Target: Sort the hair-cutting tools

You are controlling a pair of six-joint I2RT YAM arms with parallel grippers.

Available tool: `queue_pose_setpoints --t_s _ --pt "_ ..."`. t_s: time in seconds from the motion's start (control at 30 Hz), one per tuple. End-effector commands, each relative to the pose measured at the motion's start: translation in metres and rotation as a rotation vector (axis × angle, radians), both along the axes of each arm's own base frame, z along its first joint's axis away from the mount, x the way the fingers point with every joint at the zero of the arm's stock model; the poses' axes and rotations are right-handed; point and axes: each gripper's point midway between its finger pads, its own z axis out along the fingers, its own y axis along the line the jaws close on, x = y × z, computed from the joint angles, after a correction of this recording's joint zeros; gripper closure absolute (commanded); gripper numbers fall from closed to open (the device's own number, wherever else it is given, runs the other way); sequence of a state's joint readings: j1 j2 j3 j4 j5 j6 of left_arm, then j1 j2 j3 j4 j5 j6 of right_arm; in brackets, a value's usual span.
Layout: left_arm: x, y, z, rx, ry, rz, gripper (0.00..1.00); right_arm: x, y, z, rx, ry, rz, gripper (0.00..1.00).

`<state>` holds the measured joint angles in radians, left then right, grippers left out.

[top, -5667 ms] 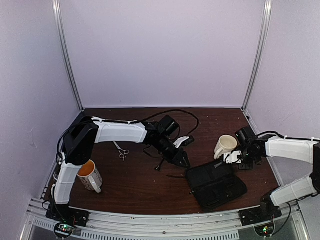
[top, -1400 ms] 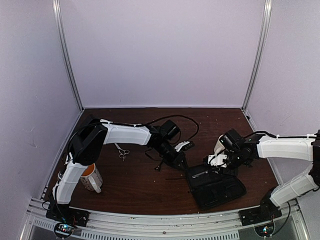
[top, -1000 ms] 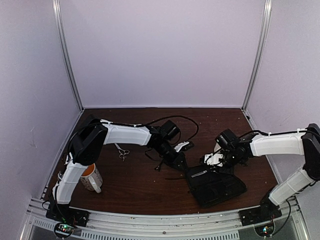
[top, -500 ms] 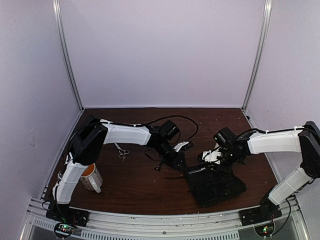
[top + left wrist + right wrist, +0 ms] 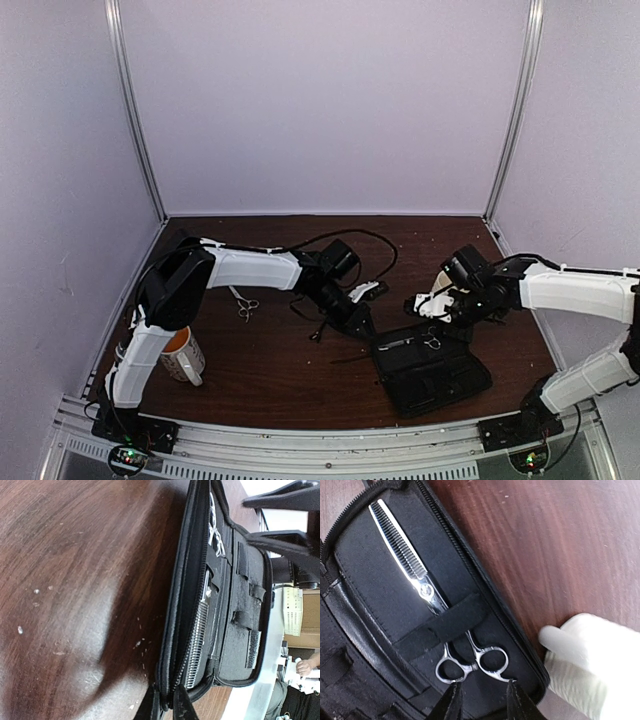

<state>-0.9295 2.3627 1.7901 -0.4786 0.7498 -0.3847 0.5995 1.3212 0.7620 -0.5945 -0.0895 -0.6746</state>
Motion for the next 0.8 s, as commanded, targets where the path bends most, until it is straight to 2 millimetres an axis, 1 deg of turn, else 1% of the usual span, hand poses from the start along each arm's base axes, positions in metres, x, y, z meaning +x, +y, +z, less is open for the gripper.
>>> queue_pose_setpoints --t_s 0.0,0.13,0.23,0.33,0.53,0.6,0.7,0.77 --pt "-0.001 -0.016 0.041 -0.118 -0.07 -0.05 1.0 -0.007 -0.009 0.021 0.013 -0.006 -0.023 0.67" --pt "-0.009 -0.02 0.043 -0.123 -0.069 -0.075 1.0 -0.013 -0.01 0.03 0.042 -0.012 -0.028 0.67" --pt "-0.014 -0.027 0.046 -0.127 -0.077 -0.084 1.0 -0.013 -0.01 0.034 0.062 -0.023 -0.038 0.67" --pt "-0.012 -0.033 0.046 -0.122 -0.069 -0.067 1.0 -0.012 -0.009 0.037 0.073 -0.027 -0.048 0.67" --pt "-0.009 -0.041 0.034 -0.113 -0.039 -0.053 1.0 -0.011 -0.008 0.042 0.091 -0.04 -0.061 0.67" --pt "-0.006 -0.044 0.033 -0.121 -0.039 -0.047 1.0 -0.01 -0.008 0.043 0.094 -0.049 -0.063 0.67" --pt "-0.002 -0.05 0.024 -0.109 -0.036 -0.044 1.0 -0.01 -0.007 0.044 0.099 -0.049 -0.062 0.67" --pt "-0.001 -0.049 0.019 -0.096 -0.033 -0.051 1.0 -0.011 -0.007 0.044 0.102 -0.046 -0.065 0.67"
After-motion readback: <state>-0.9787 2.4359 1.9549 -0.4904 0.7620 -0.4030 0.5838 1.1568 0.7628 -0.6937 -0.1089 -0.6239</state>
